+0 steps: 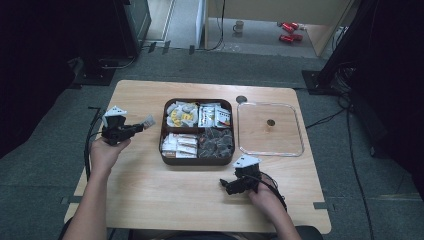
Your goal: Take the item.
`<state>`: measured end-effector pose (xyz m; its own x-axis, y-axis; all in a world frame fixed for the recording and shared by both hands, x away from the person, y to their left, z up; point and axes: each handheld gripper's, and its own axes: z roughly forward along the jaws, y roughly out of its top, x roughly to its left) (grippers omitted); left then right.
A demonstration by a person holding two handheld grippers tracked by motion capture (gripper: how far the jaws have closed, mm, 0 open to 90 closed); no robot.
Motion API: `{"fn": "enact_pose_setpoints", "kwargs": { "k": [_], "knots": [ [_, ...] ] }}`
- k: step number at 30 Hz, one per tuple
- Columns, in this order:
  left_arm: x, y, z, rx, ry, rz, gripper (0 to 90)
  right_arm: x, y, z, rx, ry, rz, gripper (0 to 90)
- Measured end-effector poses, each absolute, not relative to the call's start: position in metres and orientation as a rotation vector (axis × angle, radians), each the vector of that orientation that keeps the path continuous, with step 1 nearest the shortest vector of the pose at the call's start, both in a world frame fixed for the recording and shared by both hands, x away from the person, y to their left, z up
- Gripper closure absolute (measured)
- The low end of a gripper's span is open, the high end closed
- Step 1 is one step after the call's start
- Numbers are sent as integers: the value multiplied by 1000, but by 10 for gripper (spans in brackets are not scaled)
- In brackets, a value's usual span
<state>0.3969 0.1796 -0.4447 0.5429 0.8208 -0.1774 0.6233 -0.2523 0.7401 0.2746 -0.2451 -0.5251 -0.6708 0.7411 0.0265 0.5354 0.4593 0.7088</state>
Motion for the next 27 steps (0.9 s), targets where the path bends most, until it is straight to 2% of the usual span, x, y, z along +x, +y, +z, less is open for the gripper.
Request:
{"fn": "enact_pose_setpoints", "kwargs": {
  "k": [27],
  "knots": [
    [412, 178, -477, 2051, 1222, 279, 888, 275, -245, -525, 1093, 2426, 1025, 0]
  ]
}}
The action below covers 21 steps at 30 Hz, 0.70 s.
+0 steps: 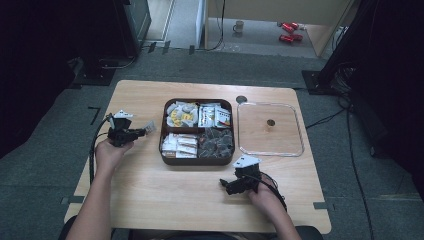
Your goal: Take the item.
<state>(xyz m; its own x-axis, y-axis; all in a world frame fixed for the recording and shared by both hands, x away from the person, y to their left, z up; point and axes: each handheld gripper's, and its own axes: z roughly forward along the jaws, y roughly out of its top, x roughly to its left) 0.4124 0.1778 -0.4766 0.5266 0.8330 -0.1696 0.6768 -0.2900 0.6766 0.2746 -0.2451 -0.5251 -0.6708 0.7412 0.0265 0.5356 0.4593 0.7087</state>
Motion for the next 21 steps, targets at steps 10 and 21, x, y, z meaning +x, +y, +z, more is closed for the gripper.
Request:
{"fn": "enact_pose_setpoints", "kwargs": {
  "k": [10, 21],
  "knots": [
    [405, 178, -481, 2059, 1205, 244, 791, 275, -245, -525, 1093, 2426, 1026, 0],
    [402, 183, -488, 2068, 1232, 203, 671, 275, -245, -525, 1088, 2427, 1026, 0]
  ]
}}
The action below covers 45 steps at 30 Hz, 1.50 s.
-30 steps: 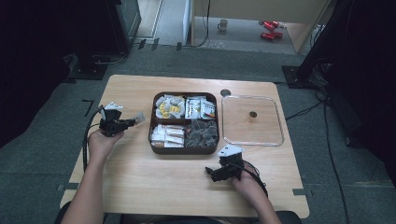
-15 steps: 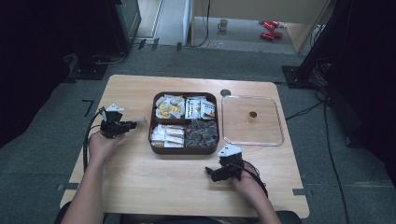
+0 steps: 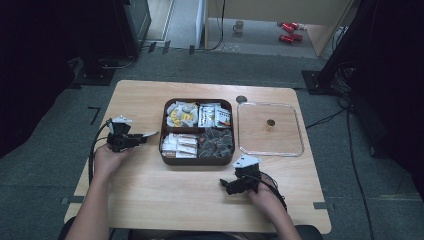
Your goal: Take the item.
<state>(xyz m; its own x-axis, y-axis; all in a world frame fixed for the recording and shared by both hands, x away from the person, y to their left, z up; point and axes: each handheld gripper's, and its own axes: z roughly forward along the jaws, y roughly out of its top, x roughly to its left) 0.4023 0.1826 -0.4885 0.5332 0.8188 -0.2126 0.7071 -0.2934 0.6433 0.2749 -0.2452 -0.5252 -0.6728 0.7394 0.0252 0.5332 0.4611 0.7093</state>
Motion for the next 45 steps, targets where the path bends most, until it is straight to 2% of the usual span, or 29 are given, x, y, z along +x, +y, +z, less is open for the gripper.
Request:
{"fn": "enact_pose_setpoints", "kwargs": {
  "k": [8, 19, 38, 45],
  "knots": [
    [401, 185, -493, 2098, 1255, 237, 531, 275, -245, -525, 1087, 2428, 1027, 0],
    [389, 200, -478, 2021, 1239, 221, 456, 275, -245, -525, 1086, 2429, 1028, 0],
    [384, 232, -490, 1997, 1313, 337, 448, 275, -245, -525, 1085, 2430, 1027, 0],
    [384, 237, -494, 2009, 1331, 363, 413, 275, -245, -525, 1084, 2430, 1027, 0]
  ]
}}
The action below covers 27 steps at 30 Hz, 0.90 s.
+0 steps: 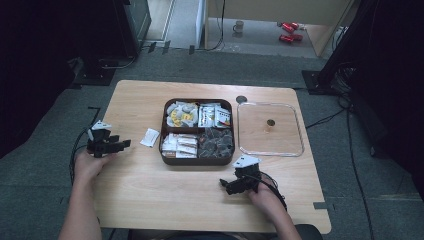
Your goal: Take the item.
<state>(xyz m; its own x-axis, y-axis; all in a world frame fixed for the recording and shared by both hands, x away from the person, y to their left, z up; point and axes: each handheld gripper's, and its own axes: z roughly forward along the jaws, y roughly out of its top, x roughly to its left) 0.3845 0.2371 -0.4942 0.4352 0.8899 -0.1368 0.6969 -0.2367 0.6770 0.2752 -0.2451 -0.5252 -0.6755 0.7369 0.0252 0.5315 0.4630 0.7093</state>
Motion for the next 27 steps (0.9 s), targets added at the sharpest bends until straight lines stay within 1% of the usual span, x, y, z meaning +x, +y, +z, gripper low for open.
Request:
{"fn": "enact_pose_setpoints", "kwargs": {
  "k": [1, 11, 16, 18, 19, 22, 24, 27],
  "knots": [
    [384, 238, -495, 2020, 1323, 390, 413, 275, -245, -525, 1085, 2431, 1028, 0],
    [383, 246, -502, 2048, 1318, 451, 428, 275, -245, -525, 1084, 2430, 1028, 0],
    [383, 247, -505, 2060, 1317, 482, 417, 275, -245, -525, 1084, 2430, 1028, 0],
    [382, 248, -506, 2061, 1313, 495, 401, 275, -245, -525, 1084, 2430, 1028, 0],
    [381, 248, -508, 2065, 1304, 528, 383, 275, -245, -525, 1084, 2430, 1027, 0],
    [381, 250, -510, 2048, 1305, 535, 350, 275, -245, -525, 1084, 2430, 1027, 0],
    [381, 250, -510, 2044, 1306, 537, 346, 275, -245, -525, 1084, 2429, 1027, 0],
    [380, 249, -514, 2013, 1305, 558, 278, 275, -245, -525, 1085, 2429, 1027, 0]
  ]
}}
